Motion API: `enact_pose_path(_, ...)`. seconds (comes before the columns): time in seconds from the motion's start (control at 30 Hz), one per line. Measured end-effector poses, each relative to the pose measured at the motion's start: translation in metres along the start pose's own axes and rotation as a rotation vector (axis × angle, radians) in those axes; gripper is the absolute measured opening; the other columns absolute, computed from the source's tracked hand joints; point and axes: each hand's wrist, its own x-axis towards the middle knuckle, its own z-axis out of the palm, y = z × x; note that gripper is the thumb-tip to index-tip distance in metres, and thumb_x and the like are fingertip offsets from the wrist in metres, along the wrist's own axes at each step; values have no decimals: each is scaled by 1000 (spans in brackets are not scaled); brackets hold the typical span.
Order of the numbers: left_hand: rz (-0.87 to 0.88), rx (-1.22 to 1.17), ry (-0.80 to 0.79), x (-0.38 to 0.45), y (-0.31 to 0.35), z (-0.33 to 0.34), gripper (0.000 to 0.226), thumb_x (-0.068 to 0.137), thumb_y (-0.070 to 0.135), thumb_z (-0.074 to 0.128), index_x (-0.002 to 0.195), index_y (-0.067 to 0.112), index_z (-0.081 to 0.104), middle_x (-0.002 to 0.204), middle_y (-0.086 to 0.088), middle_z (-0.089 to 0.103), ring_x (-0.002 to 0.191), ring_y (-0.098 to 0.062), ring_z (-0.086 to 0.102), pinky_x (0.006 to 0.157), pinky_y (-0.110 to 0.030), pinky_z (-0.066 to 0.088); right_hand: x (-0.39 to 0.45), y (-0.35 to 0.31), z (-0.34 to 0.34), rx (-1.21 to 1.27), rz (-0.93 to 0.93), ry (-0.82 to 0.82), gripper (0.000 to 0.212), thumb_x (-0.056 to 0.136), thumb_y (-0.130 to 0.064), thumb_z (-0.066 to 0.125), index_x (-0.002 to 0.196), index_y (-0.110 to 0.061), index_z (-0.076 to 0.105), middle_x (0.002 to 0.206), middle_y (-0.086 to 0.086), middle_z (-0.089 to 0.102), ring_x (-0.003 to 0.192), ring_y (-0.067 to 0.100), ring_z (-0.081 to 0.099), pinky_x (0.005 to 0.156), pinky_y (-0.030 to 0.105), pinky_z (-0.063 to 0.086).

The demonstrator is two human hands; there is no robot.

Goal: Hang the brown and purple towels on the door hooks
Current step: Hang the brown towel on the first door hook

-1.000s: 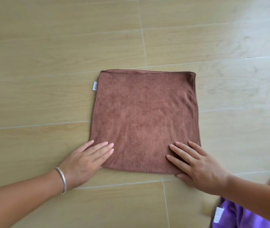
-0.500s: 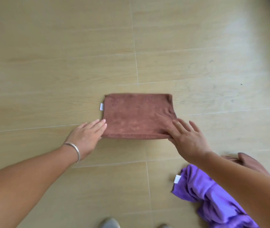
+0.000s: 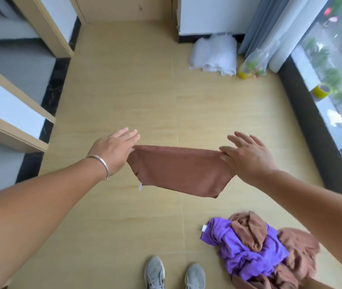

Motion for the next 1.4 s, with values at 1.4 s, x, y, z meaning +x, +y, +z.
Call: enact_pose_path(1.4, -392, 207, 741, -190, -215, -616, 35, 103, 29, 28, 76, 25, 50, 80, 7, 58, 74, -13, 57, 66, -34, 49, 29, -199, -655, -250, -59, 766, 40, 101, -45, 26, 115, -39, 63, 127, -10, 54, 135, 14, 31, 113, 40, 26)
